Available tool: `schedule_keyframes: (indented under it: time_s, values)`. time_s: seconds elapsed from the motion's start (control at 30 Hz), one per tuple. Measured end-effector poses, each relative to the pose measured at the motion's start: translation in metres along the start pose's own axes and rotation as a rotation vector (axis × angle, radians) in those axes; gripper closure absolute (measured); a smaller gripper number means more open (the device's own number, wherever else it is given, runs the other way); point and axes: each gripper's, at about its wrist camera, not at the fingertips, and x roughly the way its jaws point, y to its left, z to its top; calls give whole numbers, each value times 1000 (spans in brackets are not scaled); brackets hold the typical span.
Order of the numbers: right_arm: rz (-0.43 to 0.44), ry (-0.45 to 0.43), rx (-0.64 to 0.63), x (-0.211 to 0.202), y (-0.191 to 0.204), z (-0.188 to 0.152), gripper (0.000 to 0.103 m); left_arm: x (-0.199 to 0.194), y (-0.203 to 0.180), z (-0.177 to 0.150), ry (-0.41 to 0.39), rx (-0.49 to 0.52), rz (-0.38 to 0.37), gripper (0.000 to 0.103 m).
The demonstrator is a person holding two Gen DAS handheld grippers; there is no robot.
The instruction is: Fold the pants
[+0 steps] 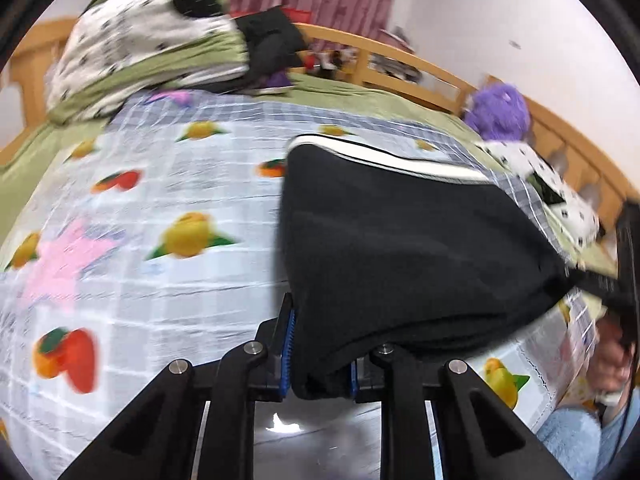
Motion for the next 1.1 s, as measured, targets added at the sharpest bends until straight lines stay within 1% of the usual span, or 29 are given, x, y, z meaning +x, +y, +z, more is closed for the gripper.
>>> schedule_keyframes:
  time_s: [0.07,0.13,0.23,0.3,0.33,0.37,0.47,0.5,0.53,0.57,0.6,0.63,0.7,0.8,0.83,0.9,0.97,1.03,1.07,1.1]
  values:
    - [51,48,-14,5,21,-13,88,-12,30,-5,-5,-23,14,84]
    - [85,90,-25,9,42,-25,88,-22,46,-13,-5,-21,27,84]
    - [77,118,-62,9,71,-40,88,-36,63,-28,1,-16,41,84]
    - [69,129,-51,8,84,-47,88,-39,72,-37,3,-15,45,83]
    - [57,122,-57,7,90,-52,88,-38,75,-39,5,-18,39,83]
    - [32,113,-71,7,95,-57,88,-35,78,-43,24,-24,28,82]
    - [-32,98,-86,2,98,-64,77,-31,80,-45,76,-5,32,79]
    - [-40,80,-84,-3,97,-64,73,-33,79,-45,82,20,29,78]
    - [-45,55,-86,-9,95,-63,73,-36,79,-46,79,34,20,77]
    - [-58,23,-89,-16,96,-63,73,-40,81,-48,73,41,-8,75]
    - [-74,-13,-96,-23,97,-62,69,-43,84,-50,74,35,-28,71]
    - [-87,-44,-110,-30,99,-60,63,-45,88,-50,79,22,-51,70]
    - [-98,-78,-119,-36,102,-50,56,-51,99,-52,91,-23,-123,70]
    - [-126,-76,-115,-29,108,-26,56,-64,106,-53,71,-45,-187,70]
    - [-141,-76,-119,-24,111,-18,56,-68,107,-54,59,-35,-194,70]
    - [-183,-86,-128,-10,116,1,56,-80,108,-58,22,-7,-203,57]
    - [-204,-81,-128,9,120,19,57,-90,111,-64,-8,7,-217,55]
    - [-209,-59,-117,27,119,31,57,-93,116,-67,-15,4,-233,55]
    - [-208,-44,-111,38,119,36,57,-93,119,-67,-21,-7,-228,53]
    - [-208,-28,-107,49,118,39,57,-90,123,-66,-24,-30,-204,53]
